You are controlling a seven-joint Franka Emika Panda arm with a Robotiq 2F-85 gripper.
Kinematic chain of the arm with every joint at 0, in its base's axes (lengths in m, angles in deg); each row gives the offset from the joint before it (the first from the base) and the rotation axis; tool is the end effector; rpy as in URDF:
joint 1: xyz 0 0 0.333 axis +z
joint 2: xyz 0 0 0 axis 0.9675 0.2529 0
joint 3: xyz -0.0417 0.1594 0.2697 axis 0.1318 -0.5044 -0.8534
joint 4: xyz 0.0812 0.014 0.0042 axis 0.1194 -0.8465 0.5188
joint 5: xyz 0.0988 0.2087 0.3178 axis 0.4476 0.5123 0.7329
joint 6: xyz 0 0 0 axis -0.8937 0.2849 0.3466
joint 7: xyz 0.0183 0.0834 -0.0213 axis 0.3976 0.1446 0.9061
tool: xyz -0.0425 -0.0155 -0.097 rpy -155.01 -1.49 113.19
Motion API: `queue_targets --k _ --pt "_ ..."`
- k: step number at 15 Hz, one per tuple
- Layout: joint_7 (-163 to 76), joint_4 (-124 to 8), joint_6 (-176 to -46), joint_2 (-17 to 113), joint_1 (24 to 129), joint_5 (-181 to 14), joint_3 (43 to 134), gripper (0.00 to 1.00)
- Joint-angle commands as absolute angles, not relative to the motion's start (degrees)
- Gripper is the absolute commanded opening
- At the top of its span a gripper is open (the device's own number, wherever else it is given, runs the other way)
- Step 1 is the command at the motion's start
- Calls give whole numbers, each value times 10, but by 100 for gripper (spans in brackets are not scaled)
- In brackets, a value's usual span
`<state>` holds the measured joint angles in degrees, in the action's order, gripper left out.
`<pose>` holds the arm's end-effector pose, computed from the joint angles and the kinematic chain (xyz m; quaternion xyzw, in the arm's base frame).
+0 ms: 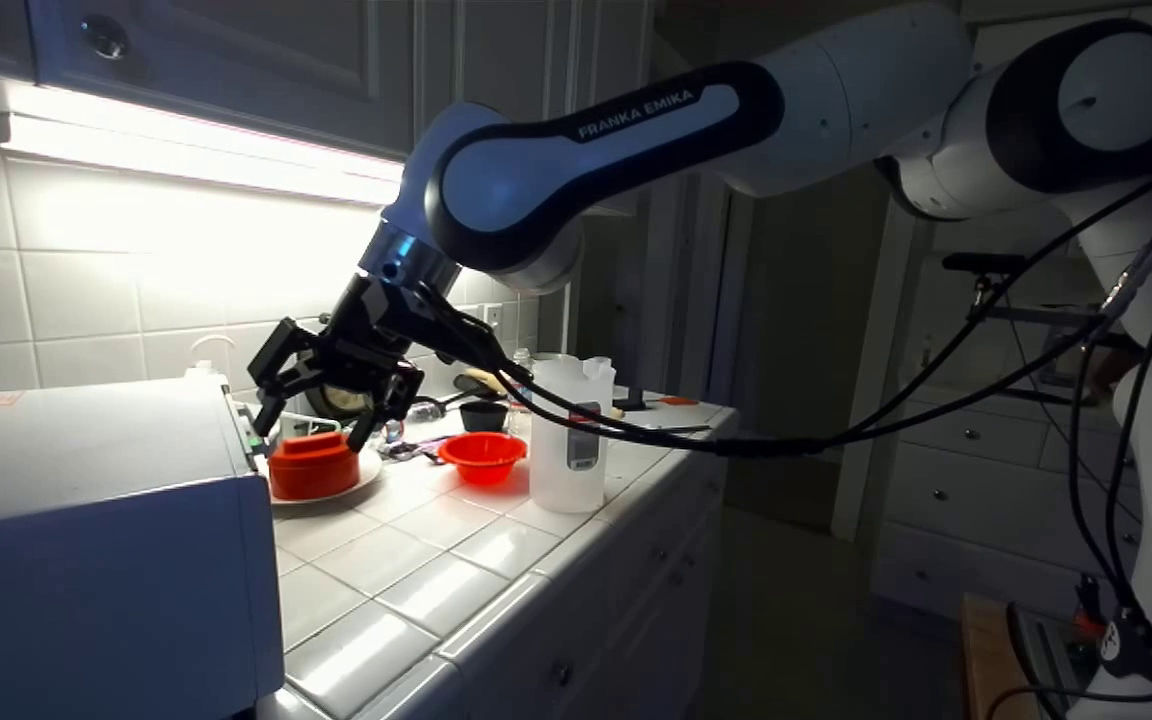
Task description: Move the jar to the right and open the oven
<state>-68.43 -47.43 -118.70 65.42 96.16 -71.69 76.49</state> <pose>0.6715 0.3404 0.4020 -0.9657 0.0779 -0.1547 0.1934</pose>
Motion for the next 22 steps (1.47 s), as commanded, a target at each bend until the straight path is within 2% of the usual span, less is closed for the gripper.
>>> queue_targets --k 1,4,6,8,12,14,19,22 --pt "-687 -453 -1183 673 975 -735 780 86" --pt "-687 -448 -1182 674 978 -736 782 72" --pt "-687 -446 -1182 675 980 -736 782 54" --pt "-687 -446 -1181 676 981 -738 784 51" --pt "-686 -448 -1180 677 981 -740 788 60" --pt "-686 -449 -1179 678 980 -742 790 61" --pt "-686 -454 -1179 678 975 -741 798 56" --pt "-686 -454 -1176 680 973 -741 803 56"
